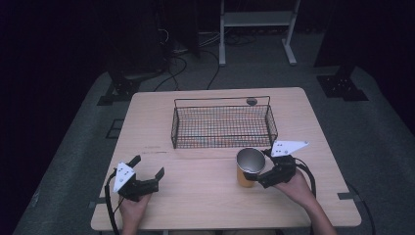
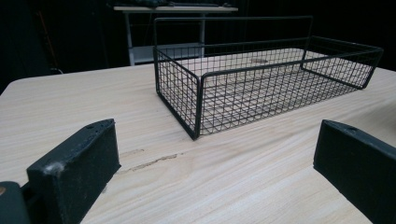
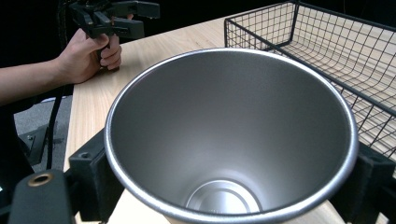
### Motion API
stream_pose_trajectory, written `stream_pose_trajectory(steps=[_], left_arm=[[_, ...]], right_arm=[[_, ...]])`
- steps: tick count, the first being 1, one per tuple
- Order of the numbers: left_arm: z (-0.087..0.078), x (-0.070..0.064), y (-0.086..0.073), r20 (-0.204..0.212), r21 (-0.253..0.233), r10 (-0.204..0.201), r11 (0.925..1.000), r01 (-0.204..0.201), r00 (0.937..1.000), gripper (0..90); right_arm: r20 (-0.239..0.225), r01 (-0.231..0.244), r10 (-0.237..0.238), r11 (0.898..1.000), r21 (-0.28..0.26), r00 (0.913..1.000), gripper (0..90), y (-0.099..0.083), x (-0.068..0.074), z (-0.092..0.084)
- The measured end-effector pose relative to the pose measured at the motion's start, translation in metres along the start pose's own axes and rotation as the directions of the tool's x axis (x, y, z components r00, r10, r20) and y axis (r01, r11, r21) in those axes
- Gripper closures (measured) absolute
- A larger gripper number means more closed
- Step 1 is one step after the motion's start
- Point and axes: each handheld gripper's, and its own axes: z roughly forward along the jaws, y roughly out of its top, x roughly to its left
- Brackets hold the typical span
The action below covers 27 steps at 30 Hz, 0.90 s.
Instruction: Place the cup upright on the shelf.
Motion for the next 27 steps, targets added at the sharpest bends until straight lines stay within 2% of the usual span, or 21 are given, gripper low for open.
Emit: stream_pose_trajectory(steps=[11, 27], left_arm=[[0.000, 0.000, 0.000, 0.000, 0.000, 0.000, 1.0000, 0.000, 1.0000, 0.0], [0.000, 0.000, 0.000, 0.001, 0.000, -0.001, 1.0000, 0.001, 1.0000, 0.0]], right_arm=[[-0.020, -0.007, 0.007, 1.000, -0.016, 0.9998, 12.6, 0.019, -0.004, -0.004], [-0.019, -0.021, 0.021, 0.999, -0.027, 0.9996, 12.6, 0.050, -0.016, -0.003]])
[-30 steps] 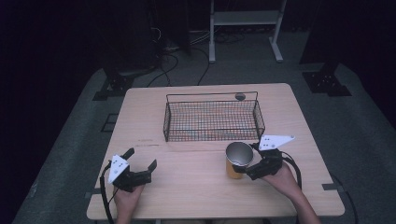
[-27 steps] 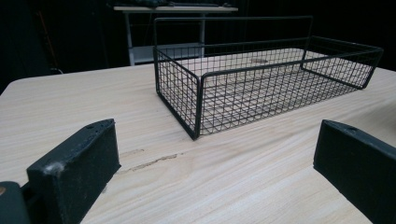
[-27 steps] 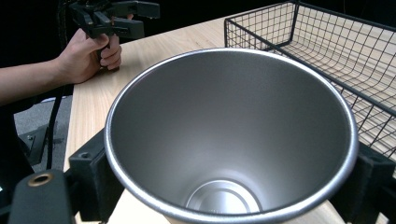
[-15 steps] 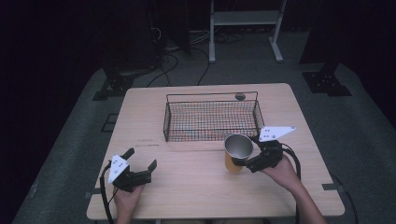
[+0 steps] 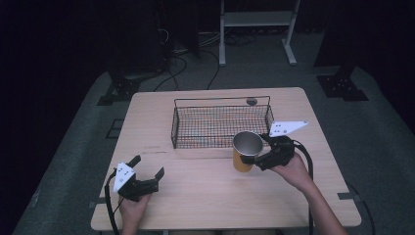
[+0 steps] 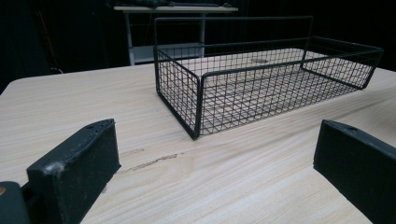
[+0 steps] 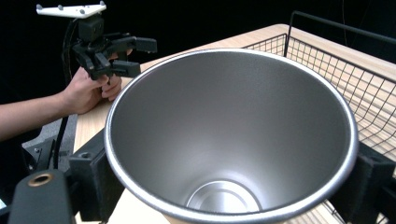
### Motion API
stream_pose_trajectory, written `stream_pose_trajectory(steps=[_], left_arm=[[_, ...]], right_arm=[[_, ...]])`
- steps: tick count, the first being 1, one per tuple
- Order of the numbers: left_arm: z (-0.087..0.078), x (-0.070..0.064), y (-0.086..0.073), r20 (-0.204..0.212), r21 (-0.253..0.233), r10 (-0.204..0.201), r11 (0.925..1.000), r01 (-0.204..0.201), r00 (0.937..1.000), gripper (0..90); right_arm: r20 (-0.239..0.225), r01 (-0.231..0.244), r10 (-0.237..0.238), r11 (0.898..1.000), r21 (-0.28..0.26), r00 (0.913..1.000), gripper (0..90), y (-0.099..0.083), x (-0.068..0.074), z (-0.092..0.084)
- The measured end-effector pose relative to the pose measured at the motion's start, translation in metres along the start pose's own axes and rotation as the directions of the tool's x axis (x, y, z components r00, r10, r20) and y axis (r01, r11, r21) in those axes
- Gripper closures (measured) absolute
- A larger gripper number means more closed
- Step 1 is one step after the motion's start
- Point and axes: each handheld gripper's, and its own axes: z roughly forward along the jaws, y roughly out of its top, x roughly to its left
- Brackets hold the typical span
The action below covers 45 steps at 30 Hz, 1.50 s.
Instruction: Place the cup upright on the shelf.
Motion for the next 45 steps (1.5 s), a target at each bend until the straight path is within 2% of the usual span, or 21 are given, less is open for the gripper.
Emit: stream_pose_trajectory(steps=[16, 26, 32, 45], left_arm=[[0.000, 0.000, 0.000, 0.004, 0.001, -0.003, 1.0000, 0.003, 1.0000, 0.0], [0.000, 0.000, 0.000, 0.007, 0.005, -0.001, 1.0000, 0.001, 1.0000, 0.0], [0.001, 0.000, 0.000, 0.009, 0.007, -0.001, 1.0000, 0.001, 1.0000, 0.0], [0.001, 0.000, 0.000, 0.011, 0.008, -0.001, 1.0000, 0.001, 0.9999, 0.0]], right_arm=[[0.014, 0.005, -0.005, 1.000, 0.003, 0.9999, 12.6, 0.038, -0.018, 0.005], [0.015, -0.007, 0.007, 1.000, -0.005, 0.9999, 12.6, 0.051, -0.029, 0.009], [0.017, -0.004, 0.004, 1.000, 0.008, 0.9998, 12.6, 0.059, -0.034, 0.011], [0.022, -0.020, 0.020, 1.000, 0.022, 0.9996, 12.6, 0.079, -0.052, 0.025]])
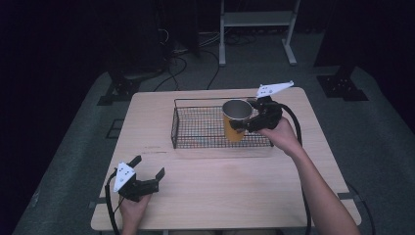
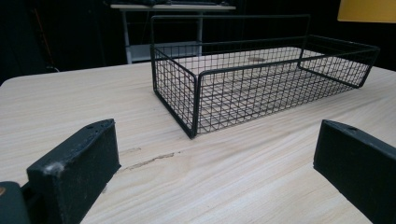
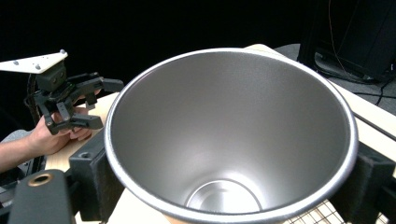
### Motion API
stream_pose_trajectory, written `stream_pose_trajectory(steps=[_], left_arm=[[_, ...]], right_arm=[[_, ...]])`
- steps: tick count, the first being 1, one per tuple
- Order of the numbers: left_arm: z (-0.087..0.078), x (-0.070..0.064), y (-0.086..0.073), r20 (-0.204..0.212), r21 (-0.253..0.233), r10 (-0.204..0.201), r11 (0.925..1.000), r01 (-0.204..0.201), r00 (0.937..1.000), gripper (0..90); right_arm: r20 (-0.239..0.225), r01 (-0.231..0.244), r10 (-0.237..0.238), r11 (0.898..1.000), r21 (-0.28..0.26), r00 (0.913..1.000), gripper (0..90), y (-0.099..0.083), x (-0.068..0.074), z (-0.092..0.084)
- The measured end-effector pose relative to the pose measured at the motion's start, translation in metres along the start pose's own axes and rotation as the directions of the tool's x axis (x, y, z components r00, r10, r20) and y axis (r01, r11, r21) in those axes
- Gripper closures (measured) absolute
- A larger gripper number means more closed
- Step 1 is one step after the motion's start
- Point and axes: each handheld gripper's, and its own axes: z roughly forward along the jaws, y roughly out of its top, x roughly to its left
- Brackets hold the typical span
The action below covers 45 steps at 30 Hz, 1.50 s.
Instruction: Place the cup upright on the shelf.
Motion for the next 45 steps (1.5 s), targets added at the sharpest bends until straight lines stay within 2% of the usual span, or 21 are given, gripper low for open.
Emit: stream_pose_trajectory(steps=[6, 15, 19, 25, 37, 42, 45], left_arm=[[0.000, 0.000, 0.000, 0.002, -0.002, -0.003, 1.0000, 0.003, 1.0000, 0.0], [0.000, 0.000, 0.000, 0.001, -0.002, -0.004, 1.0000, 0.004, 1.0000, 0.0], [0.000, 0.000, 0.000, 0.002, -0.003, -0.004, 1.0000, 0.004, 1.0000, 0.0], [0.000, 0.000, 0.000, 0.001, -0.004, -0.004, 1.0000, 0.004, 1.0000, 0.0], [0.000, 0.000, 0.000, 0.002, -0.003, -0.004, 1.0000, 0.004, 1.0000, 0.0], [-0.001, 0.000, 0.000, 0.002, -0.007, -0.006, 1.0000, 0.006, 1.0000, 0.0], [-0.001, 0.000, 0.000, 0.002, -0.007, -0.006, 1.0000, 0.006, 1.0000, 0.0]], right_arm=[[0.008, -0.001, 0.000, 1.000, 0.014, 1.0000, 12.6, 0.006, -0.006, 0.007], [0.014, -0.010, 0.010, 1.000, 0.020, 0.9999, 12.6, 0.022, -0.022, 0.022], [0.012, -0.023, 0.023, 1.000, 0.020, 0.9997, 12.6, 0.024, -0.029, 0.027], [0.027, -0.018, 0.017, 1.000, 0.019, 0.9995, 12.6, 0.028, -0.037, 0.032], [0.037, -0.041, 0.040, 0.999, 0.026, 0.9985, 12.6, 0.023, -0.059, 0.042], [0.025, -0.064, 0.063, 0.998, 0.017, 0.9977, 12.6, 0.016, -0.067, 0.049], [0.029, -0.076, 0.075, 0.997, 0.035, 0.9968, 12.6, 0.009, -0.072, 0.057]])
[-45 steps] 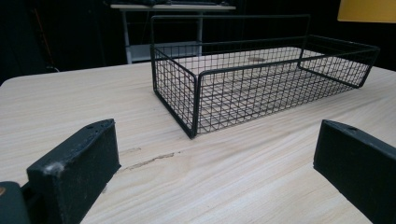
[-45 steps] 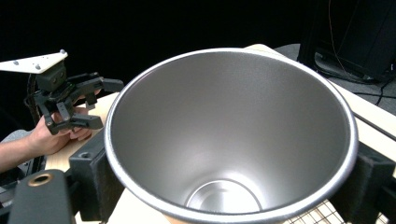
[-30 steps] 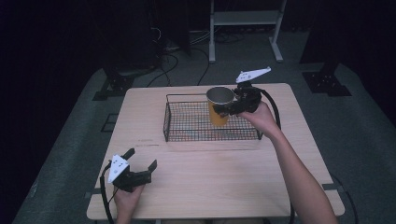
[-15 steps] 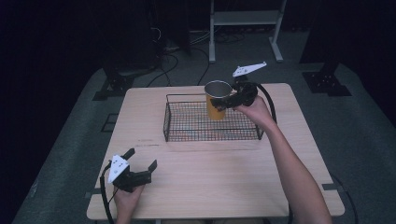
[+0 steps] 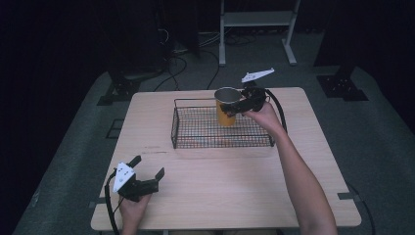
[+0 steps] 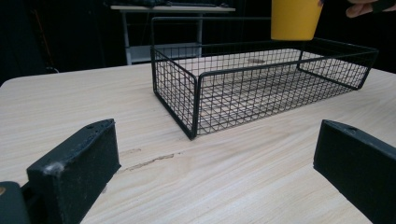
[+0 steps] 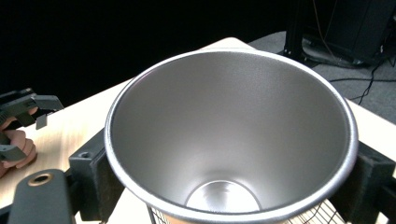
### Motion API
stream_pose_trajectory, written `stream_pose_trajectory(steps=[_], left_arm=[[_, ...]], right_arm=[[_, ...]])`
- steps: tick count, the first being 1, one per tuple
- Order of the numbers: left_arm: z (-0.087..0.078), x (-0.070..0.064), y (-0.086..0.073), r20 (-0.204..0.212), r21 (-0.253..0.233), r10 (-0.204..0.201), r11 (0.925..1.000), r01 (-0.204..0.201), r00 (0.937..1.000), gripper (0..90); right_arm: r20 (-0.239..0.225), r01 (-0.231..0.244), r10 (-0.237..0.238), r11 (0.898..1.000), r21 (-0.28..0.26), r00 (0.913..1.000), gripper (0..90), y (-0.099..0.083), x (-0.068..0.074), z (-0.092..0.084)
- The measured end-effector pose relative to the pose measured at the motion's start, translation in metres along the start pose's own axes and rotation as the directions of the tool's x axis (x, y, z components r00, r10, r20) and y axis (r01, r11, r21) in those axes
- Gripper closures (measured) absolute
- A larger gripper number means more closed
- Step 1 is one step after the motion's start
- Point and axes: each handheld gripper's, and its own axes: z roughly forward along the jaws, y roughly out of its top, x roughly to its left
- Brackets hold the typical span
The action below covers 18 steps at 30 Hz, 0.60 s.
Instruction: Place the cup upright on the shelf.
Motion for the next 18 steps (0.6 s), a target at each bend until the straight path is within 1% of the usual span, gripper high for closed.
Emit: stream_pose_trajectory(steps=[4, 7, 8, 14, 18], left_arm=[[0.000, 0.000, 0.000, 0.001, 0.000, -0.001, 1.0000, 0.001, 1.0000, 0.0], [0.000, 0.000, 0.000, 0.001, -0.001, -0.002, 1.0000, 0.002, 1.0000, 0.0], [0.000, 0.000, 0.000, 0.001, -0.001, -0.002, 1.0000, 0.002, 1.0000, 0.0], [0.000, 0.001, 0.000, 0.001, 0.001, -0.002, 1.0000, 0.002, 1.0000, 0.0], [0.000, 0.001, 0.000, 0.001, 0.000, -0.001, 1.0000, 0.001, 1.0000, 0.0]], right_arm=[[-0.006, -0.007, 0.007, 1.000, -0.010, 1.0000, 12.5, -0.006, -0.005, 0.005], [0.000, -0.009, 0.009, 1.000, -0.011, 1.0000, 12.5, -0.008, -0.007, 0.007], [0.000, -0.015, 0.015, 1.000, -0.005, 0.9999, 12.5, -0.010, -0.010, 0.009], [-0.003, -0.029, 0.029, 1.000, -0.003, 0.9996, 12.5, -0.014, -0.016, 0.012], [0.009, -0.030, 0.030, 1.000, 0.009, 0.9995, 12.5, -0.017, -0.021, 0.015]])
